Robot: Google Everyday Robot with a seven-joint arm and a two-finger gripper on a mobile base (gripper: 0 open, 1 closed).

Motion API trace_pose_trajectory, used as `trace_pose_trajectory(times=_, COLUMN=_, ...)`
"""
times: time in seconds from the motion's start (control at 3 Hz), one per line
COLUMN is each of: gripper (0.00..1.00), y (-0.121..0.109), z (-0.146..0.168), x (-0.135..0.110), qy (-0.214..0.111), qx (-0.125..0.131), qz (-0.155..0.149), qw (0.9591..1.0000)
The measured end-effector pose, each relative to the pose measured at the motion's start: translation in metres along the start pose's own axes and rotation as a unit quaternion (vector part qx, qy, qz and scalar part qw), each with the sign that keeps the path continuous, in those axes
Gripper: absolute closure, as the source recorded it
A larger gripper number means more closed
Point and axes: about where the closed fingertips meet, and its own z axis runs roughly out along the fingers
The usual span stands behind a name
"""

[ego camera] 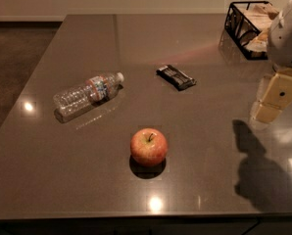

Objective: Move rxbar chocolate near apple

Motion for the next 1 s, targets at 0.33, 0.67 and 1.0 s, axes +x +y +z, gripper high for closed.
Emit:
trace_pose_trajectory(times=0.33, gripper=0.0, y=0.0, z=0.0, x=0.0, qy=0.0, qx=0.0, qz=0.0, qw=1.0)
trace_pose_trajectory(times=0.67, gripper=0.0, y=-0.02, z=0.01, x=-0.007, qy=-0.027, qx=-0.01, qz=0.02, qw=0.9994)
trace_pose_trajectory(times=1.0, gripper=0.0, y=-0.049, z=0.035, x=-0.023, qy=-0.06, qx=-0.034, qz=0.055, qw=0.9961)
